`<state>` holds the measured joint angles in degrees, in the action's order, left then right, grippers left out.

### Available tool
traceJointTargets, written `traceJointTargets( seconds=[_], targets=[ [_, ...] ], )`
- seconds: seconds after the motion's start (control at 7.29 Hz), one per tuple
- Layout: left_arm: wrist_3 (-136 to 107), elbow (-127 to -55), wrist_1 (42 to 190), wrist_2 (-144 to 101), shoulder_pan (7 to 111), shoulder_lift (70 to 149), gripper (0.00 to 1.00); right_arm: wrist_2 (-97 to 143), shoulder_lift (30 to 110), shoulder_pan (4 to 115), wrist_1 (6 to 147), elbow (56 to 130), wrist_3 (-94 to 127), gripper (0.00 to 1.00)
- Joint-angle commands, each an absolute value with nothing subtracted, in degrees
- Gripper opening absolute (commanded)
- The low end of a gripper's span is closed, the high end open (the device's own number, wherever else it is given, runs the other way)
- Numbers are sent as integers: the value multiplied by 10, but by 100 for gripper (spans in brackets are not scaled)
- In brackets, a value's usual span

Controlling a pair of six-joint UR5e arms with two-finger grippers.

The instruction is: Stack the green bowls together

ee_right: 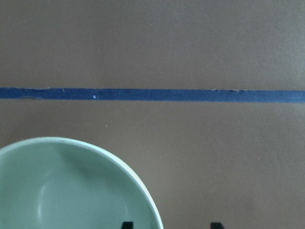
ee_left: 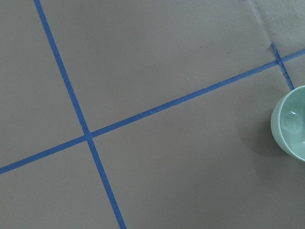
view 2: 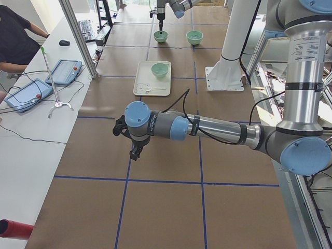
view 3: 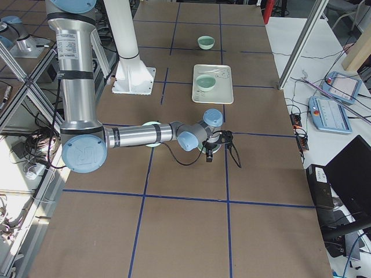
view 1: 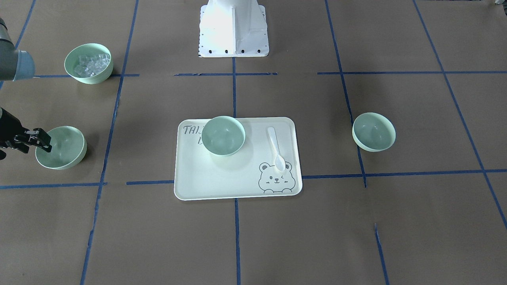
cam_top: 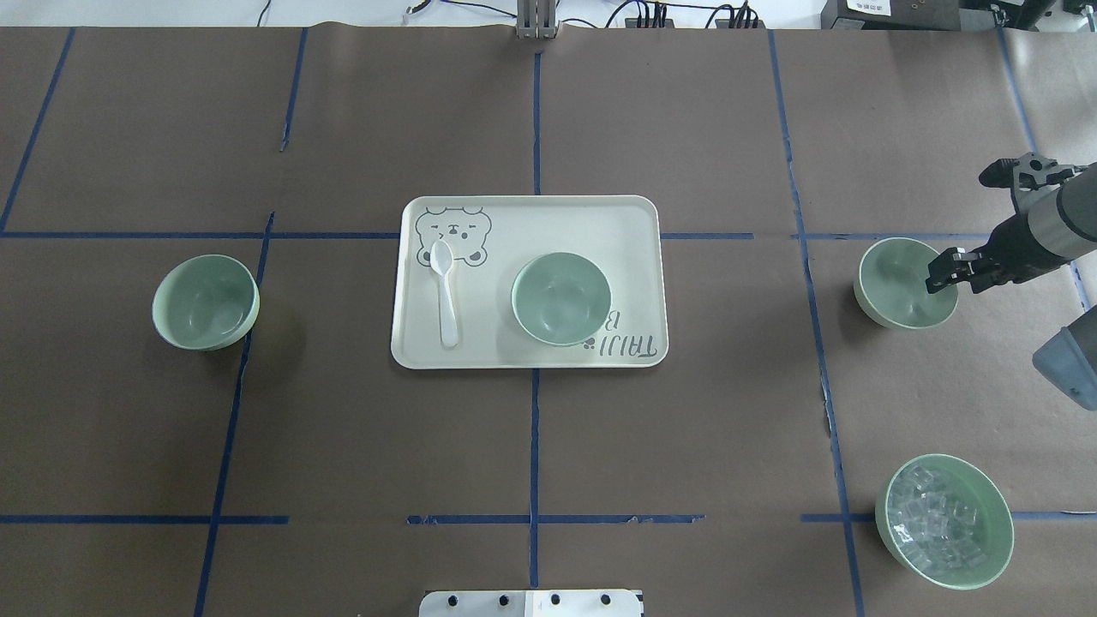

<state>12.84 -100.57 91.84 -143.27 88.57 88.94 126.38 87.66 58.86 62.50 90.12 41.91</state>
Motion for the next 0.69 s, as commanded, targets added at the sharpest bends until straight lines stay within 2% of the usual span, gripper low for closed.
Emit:
traceJointTargets(
  seconds=[0.0,0.27,0.55],
  targets=[
    [129,-1007,918,-1432,885,889,100,1266,875,587,625,904,421,0],
    [128,-1010,918,-1433,886,890,100,1289,864,587,626,953,494,0],
    [128,-1010,918,-1437,885,891,100,1324,811,554,627,1009,629,0]
  ],
)
